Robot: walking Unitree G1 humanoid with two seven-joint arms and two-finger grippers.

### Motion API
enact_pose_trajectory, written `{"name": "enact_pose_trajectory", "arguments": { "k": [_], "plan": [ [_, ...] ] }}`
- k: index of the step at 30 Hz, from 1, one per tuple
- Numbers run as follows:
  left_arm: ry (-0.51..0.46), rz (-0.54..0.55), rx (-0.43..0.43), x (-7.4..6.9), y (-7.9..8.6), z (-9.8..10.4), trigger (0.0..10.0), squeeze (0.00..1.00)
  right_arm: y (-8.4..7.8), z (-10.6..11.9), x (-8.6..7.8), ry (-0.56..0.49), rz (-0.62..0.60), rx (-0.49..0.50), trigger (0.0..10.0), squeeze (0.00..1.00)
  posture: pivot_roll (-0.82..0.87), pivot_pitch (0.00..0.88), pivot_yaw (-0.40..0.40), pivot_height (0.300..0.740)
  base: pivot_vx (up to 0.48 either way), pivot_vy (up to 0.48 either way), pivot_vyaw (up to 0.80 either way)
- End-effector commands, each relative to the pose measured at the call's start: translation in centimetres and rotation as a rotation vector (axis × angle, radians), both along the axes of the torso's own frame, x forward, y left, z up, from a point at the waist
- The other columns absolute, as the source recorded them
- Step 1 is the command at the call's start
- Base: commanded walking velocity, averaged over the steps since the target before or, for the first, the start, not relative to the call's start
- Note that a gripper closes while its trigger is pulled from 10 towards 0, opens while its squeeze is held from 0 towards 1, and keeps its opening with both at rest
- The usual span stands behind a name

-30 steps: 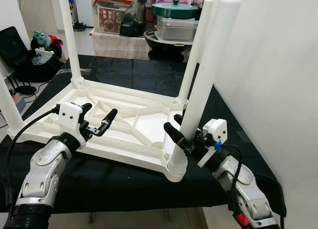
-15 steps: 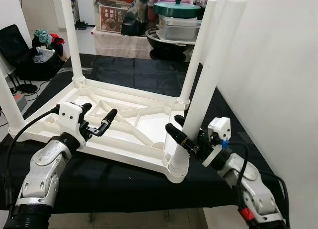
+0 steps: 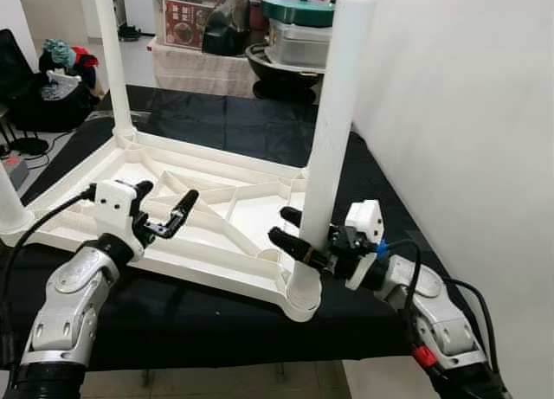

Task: Building children table

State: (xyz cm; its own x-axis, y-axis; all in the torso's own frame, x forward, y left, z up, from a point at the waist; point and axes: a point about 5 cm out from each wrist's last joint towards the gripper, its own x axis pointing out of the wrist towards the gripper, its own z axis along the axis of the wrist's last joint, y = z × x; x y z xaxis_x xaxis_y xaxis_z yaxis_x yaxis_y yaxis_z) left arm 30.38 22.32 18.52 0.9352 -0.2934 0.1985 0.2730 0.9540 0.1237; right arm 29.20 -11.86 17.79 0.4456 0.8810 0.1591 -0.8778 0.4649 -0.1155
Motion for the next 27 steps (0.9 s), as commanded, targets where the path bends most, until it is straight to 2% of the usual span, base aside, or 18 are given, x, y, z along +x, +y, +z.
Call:
{"name": "enact_pose_trajectory", "arguments": {
  "k": [1, 7, 10, 12, 13, 15, 20, 24, 25, 27],
  "plan": [
    [0.007, 0.002, 0.001, -0.2, 0.2, 0.0, 10.0, 0.84, 0.5, -2.1, -0.3, 0.099, 0.04, -0.019, 0.0, 0.0, 0.18, 0.0, -0.156, 0.74, 0.0, 0.0, 0.0],
    [0.01, 0.001, -0.005, -0.2, 0.1, 0.0, 10.0, 0.84, 0.1, -2.5, -0.1, 0.113, 0.014, -0.02, 0.0, 0.0, 0.17, 0.0, -0.154, 0.74, 0.0, 0.0, 0.0],
    [0.013, 0.001, -0.008, -0.2, 0.0, -0.1, 10.0, 0.84, -0.3, -2.4, 0.7, 0.138, -0.08, 0.038, 0.0, 0.0, 0.17, 0.0, -0.154, 0.74, 0.0, 0.0, 0.0],
    [0.014, 0.001, -0.008, -0.2, 0.0, -0.1, 10.0, 0.84, -0.5, -2.8, 1.0, 0.156, -0.172, 0.044, 0.0, 0.0, 0.17, 0.0, -0.154, 0.74, 0.0, 0.0, 0.0],
    [0.014, 0.001, -0.008, -0.2, 0.0, -0.1, 10.0, 0.84, -0.5, -2.8, 1.0, 0.156, -0.172, 0.044, 0.0, 0.0, 0.17, 0.0, -0.154, 0.74, 0.0, 0.0, 0.0],
    [0.015, 0.002, -0.008, -0.2, 0.0, -0.1, 10.0, 0.84, -0.3, -3.2, 0.7, 0.162, -0.247, 0.032, 0.0, 0.0, 0.16, 0.0, -0.152, 0.74, 0.0, 0.0, 0.0],
    [0.019, 0.004, -0.012, -0.1, 0.0, -0.2, 10.0, 0.84, 0.0, -3.8, -0.3, 0.188, -0.311, 0.043, 0.0, 0.0, 0.14, 0.0, -0.139, 0.74, 0.0, 0.0, 0.0],
    [0.019, 0.002, -0.017, 0.2, -0.1, -0.3, 10.0, 0.84, -1.0, -4.8, -0.1, 0.215, -0.476, 0.015, 0.0, 0.0, 0.13, 0.0, -0.136, 0.74, 0.0, 0.0, 0.0],
    [0.018, 0.002, -0.019, 0.2, -0.2, -0.3, 10.0, 0.84, -1.8, -5.3, 0.3, 0.249, -0.576, 0.001, 0.0, 0.0, 0.13, 0.0, -0.134, 0.74, 0.0, 0.0, 0.0],
    [0.017, 0.003, -0.021, 0.3, -0.2, -0.3, 10.0, 0.84, -2.6, -5.9, 0.8, 0.289, -0.685, -0.017, 0.0, 0.0, 0.13, 0.0, -0.134, 0.74, 0.0, 0.0, 0.0]
  ]
}}
